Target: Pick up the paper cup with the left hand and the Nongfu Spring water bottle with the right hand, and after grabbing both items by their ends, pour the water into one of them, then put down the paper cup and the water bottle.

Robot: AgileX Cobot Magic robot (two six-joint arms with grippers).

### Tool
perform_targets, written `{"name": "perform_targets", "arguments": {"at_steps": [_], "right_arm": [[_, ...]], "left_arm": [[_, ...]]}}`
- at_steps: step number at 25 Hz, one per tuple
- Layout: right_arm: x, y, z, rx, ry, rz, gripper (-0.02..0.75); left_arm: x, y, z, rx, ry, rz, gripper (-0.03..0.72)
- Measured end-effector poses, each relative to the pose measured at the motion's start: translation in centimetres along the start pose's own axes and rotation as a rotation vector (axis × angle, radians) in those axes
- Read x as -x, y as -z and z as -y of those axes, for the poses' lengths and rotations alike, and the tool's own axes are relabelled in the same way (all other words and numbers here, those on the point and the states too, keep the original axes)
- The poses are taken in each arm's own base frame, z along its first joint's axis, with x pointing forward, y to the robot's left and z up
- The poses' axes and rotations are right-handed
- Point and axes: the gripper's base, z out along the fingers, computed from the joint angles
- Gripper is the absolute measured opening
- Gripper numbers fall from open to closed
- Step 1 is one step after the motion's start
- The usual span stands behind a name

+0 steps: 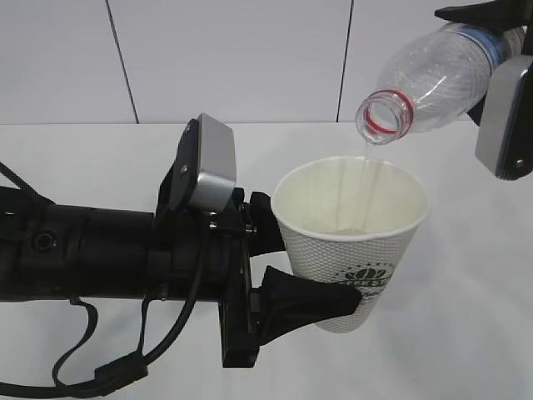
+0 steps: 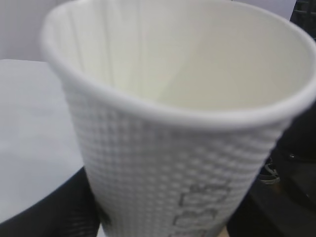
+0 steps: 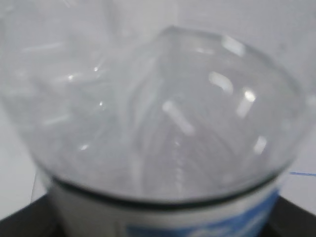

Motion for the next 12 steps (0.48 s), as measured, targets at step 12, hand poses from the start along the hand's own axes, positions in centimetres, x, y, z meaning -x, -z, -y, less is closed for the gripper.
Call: {"name": "perform_targets", "arguments": {"at_steps": [12], "right_arm": [[0.0,0.0,0.0,0.0,0.002,0.0,0.478]], "left_arm": [[0.0,0.0,0.0,0.0,0.0,0.0,0.503]]}}
